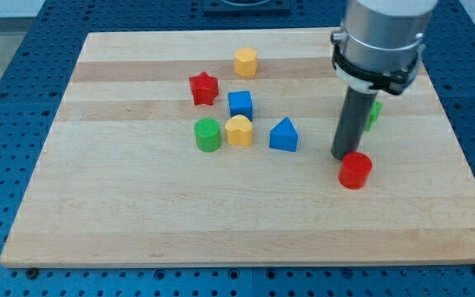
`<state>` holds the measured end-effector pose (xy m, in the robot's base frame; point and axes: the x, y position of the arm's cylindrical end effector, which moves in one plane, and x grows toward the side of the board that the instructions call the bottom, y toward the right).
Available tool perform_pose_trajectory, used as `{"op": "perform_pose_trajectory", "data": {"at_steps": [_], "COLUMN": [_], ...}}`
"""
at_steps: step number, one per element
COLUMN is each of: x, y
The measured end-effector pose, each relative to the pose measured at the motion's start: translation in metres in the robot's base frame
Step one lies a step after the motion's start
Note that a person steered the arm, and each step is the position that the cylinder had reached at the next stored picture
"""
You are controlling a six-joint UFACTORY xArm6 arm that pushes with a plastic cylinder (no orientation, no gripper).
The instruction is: Move red circle towards bottom right
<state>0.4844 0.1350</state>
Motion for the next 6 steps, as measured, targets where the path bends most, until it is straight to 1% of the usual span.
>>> {"op": "perform_pose_trajectory", "data": {"at_steps": [2, 3, 4, 5, 6], "x": [0.039, 0.057, 0.064, 0.080, 0.091], "y": [0.001, -0.015, -0.041, -0.037, -0.010]}}
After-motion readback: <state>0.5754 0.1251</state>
